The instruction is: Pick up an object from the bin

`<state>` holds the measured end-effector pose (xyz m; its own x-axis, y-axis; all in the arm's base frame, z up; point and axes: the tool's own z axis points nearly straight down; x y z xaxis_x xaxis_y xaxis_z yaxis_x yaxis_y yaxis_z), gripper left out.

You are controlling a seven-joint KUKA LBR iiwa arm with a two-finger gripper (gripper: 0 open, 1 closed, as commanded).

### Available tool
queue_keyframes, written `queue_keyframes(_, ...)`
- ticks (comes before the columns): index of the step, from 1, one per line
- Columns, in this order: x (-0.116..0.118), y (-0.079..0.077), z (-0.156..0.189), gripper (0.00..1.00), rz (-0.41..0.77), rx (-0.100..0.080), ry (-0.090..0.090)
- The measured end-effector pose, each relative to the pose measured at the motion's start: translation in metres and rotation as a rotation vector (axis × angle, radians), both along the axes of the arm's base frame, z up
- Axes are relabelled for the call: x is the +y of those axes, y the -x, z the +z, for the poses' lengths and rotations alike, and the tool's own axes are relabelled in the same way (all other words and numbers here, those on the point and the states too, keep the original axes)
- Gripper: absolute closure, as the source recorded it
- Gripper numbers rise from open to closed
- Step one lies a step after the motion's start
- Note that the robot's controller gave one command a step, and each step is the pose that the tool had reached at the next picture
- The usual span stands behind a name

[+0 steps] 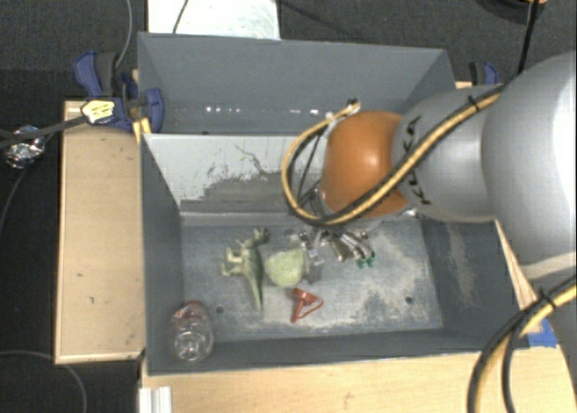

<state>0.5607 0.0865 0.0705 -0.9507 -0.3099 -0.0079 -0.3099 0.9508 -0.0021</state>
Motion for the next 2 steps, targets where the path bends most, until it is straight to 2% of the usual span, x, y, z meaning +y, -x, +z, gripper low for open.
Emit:
queue_keyframes(1, 0.0, 0.0, 0.0, 1.0, 0.0, 0.0, 0.0)
queue_keyframes(2, -0.046, 0.02, 0.088, 1.0, 0.252, -0.005, 0.002)
